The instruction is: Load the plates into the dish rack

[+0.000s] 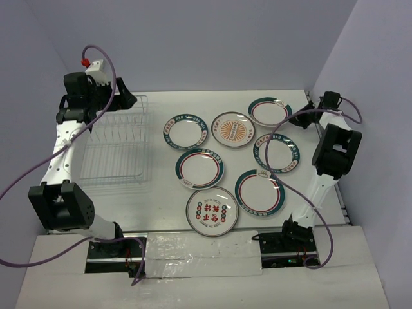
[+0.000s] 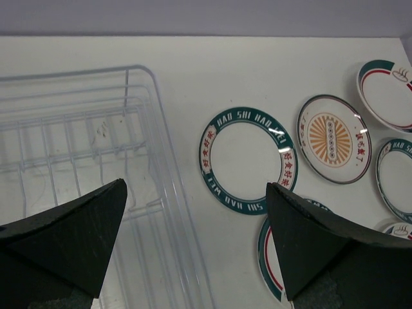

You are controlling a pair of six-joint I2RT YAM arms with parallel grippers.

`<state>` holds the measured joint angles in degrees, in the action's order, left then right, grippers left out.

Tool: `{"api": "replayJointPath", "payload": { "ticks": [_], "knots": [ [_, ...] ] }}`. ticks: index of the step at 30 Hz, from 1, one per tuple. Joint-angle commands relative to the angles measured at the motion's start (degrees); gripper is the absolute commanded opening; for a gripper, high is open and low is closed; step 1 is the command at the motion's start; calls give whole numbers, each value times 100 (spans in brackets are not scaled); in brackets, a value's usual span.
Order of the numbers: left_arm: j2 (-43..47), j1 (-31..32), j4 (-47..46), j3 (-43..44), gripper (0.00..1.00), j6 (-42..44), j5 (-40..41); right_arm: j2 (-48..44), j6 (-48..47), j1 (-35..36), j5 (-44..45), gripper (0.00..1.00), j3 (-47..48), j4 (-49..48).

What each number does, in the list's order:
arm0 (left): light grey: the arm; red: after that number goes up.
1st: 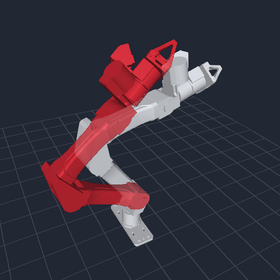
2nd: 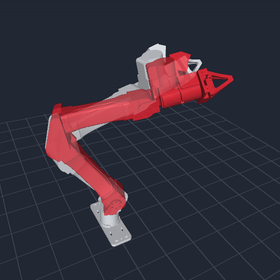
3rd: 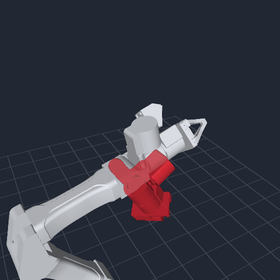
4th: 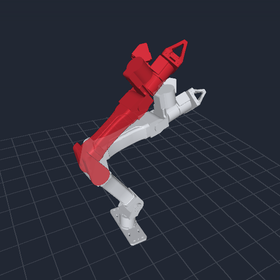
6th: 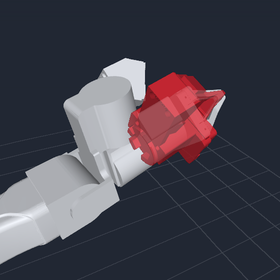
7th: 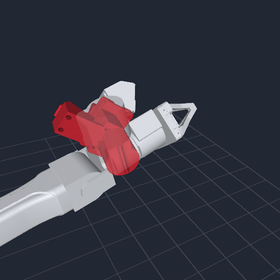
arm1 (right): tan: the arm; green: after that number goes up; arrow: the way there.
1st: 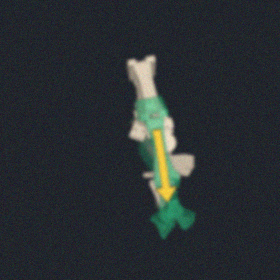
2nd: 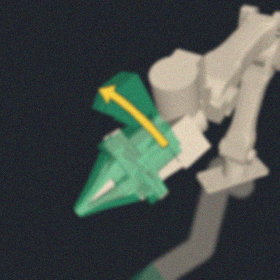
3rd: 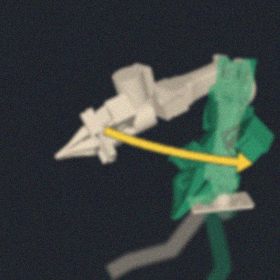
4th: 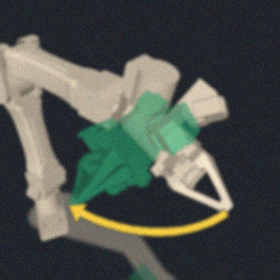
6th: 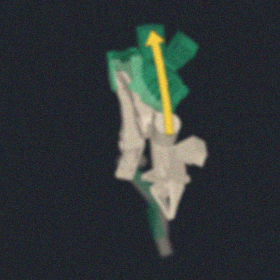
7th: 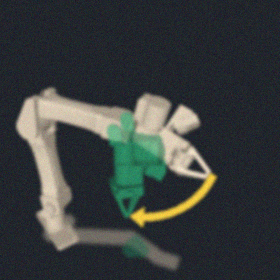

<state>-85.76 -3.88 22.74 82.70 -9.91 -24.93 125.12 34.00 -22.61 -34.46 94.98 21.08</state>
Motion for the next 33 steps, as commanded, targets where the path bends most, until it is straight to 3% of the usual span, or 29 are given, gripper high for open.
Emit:
{"api": "replayJointPath", "payload": {
  "ticks": [1, 6, 15, 19, 29, 33],
  "knots": [
    [-11, 177, 2, 554, 99, -11, 286, -1155, 458, 2, -728, 0, -286, -1017],
    [-90, 580, 239, 1055, 99, -37, 322, -1945, 503, 432, -1001, 0, -603, -1291],
    [-178, 1512, 257, 1363, 99, -301, 137, -3045, -235, 2251, -975, 0, -937, -1080],
    [-362, 1942, 608, 1547, 98, -125, 427, -3345, -621, 2981, -852, 0, -911, -1010],
    [-284, 2014, 468, 1003, 83, -239, -196, -3705, -1009, 3685, -1107, 0, -911, -921],
    [-336, 2014, 406, 924, 70, -371, -609, -3714, -957, 3746, -1361, 0, -1016, -1053]
  ]
}}
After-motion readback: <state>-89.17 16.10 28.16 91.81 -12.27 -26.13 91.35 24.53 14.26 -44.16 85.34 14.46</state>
